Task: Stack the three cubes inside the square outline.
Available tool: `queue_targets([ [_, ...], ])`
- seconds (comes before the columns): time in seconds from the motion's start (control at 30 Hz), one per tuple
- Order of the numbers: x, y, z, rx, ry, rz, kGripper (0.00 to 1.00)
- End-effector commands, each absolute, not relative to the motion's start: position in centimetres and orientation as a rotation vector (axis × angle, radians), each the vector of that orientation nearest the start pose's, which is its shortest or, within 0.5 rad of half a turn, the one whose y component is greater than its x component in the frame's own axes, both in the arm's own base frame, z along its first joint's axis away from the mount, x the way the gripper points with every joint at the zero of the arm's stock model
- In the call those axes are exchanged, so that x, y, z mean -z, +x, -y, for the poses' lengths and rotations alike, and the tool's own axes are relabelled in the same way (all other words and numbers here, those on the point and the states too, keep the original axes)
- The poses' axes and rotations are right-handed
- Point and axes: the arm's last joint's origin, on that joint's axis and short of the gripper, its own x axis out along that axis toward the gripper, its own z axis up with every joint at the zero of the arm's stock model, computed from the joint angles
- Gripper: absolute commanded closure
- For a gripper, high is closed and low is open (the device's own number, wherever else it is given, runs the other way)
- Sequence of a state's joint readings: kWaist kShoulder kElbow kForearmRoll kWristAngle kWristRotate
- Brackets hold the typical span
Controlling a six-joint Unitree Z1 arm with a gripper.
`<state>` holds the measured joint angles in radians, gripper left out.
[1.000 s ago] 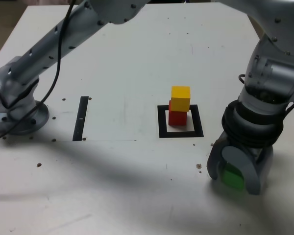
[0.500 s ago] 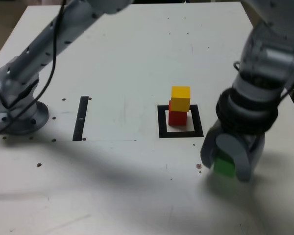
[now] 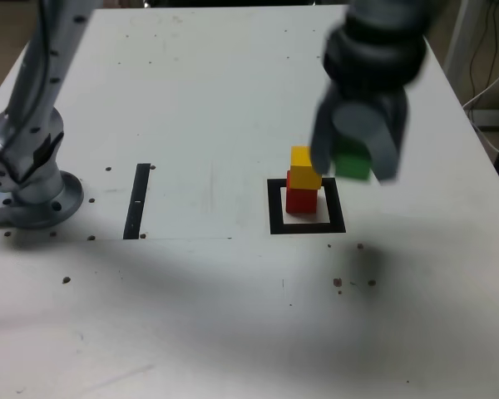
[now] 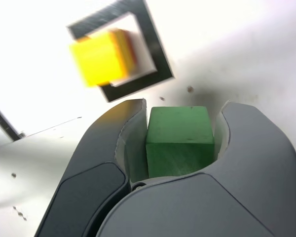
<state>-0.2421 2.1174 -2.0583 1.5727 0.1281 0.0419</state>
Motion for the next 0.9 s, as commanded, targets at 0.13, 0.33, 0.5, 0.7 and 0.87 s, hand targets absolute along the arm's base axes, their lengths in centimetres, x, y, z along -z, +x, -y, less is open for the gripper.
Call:
queue_targets([
  [0.13,-34.1,36.2,5.1,0.050,0.221,-1.623,0.74],
  [0.33,-34.2,35.1,3.1,0.018,0.162,-1.616,0.74],
  [0.5,-33.1,35.2,2.5,0.032,0.109,-1.616,0.74],
  [0.7,-31.9,35.6,2.1,0.035,0.081,-1.619,0.74],
  [0.87,-31.3,35.7,1.7,0.021,0.074,-1.634,0.74],
])
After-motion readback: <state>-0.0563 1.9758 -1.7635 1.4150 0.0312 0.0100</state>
